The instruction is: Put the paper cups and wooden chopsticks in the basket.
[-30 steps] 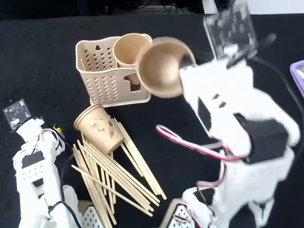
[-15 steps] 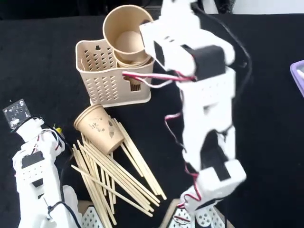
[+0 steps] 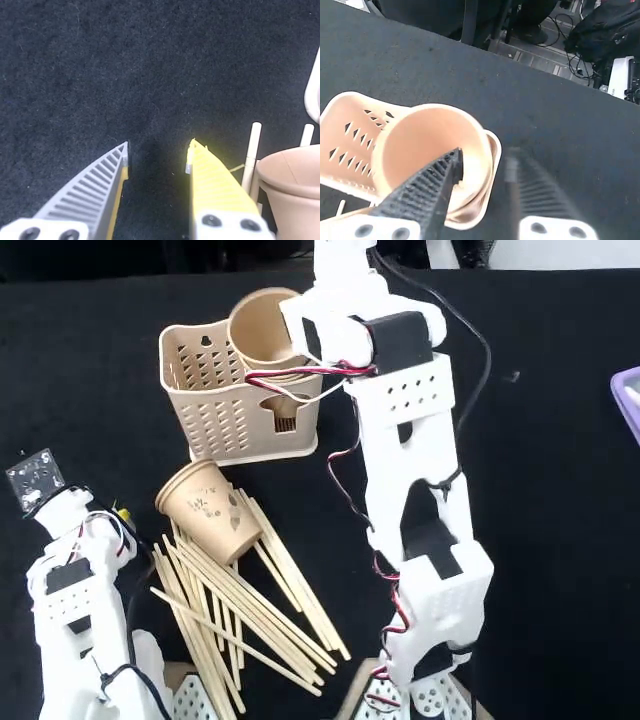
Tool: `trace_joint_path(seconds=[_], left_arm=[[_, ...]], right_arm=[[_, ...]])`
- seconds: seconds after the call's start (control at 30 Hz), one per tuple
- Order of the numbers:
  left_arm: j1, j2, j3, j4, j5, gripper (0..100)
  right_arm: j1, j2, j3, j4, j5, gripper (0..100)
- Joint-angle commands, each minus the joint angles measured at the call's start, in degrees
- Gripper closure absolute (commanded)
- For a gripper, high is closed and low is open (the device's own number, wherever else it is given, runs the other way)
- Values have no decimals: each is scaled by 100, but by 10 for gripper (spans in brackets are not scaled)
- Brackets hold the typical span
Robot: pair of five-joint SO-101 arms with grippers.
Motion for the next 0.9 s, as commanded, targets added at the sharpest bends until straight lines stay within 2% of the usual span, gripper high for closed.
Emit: trace_joint_path(seconds=[0.0,0.2,0.33,0.4,0.63,0.73,0.87], left_arm=[[-48,-114,-22,-53,26,805],[-66,-123,-22,-53,26,805],[-66,-123,-92,18,-325,805],[-13,-123,-303,343,-475,802],[-13,-105,-1886,2048,-536,800],[4,-62,-2202,2057,-545,800],[295,-62,-2193,1415,-545,800]], right_arm=[[88,-435,-629,404,53,694],[633,-796,-1191,1389,53,792],[1108,-1112,-673,1398,53,811],[1257,-1367,-180,1398,53,812],[1670,-2774,2325,1363,352,812],[1837,-3451,3741,1196,378,812],[1829,-4646,5956,334,651,813]])
